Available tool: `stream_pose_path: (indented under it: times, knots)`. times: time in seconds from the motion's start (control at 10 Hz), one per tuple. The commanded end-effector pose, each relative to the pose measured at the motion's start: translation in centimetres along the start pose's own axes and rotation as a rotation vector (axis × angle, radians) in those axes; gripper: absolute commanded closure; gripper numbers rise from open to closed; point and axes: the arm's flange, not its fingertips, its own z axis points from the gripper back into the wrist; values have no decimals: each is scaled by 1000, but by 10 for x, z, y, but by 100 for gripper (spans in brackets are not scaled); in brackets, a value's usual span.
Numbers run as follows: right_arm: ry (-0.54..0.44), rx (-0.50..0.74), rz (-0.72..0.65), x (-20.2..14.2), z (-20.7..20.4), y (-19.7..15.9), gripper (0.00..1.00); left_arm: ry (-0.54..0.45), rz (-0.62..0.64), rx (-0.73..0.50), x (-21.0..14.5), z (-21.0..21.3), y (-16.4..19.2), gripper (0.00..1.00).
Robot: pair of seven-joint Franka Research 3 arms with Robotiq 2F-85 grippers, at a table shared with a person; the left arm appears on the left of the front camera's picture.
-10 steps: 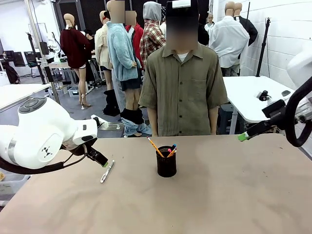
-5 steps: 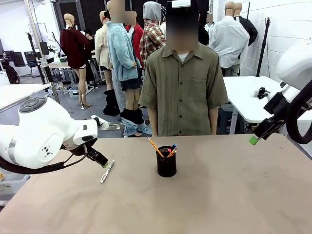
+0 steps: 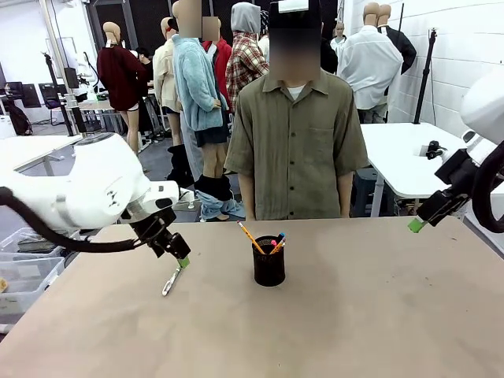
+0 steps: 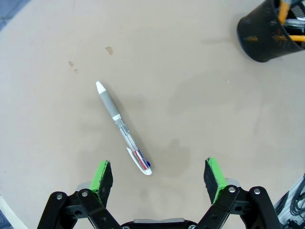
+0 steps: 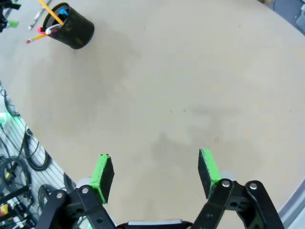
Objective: Place the pens into the pen holder.
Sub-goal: Pick up a writing instrument from the table and place it into the Pen holder.
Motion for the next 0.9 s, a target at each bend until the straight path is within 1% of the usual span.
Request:
stream_pose_path:
  times: [0.0,0.3,0.8]
  knots:
    - [-6,9,17,0,-4,0,12,67,44,8,23,-15,21,0]
    - [-6,9,17,0,-4,0,12,121,95,31,31,-41,26,0]
    - [-6,9,17,0,-4,0,12,148,168,107,25,-67,25,0]
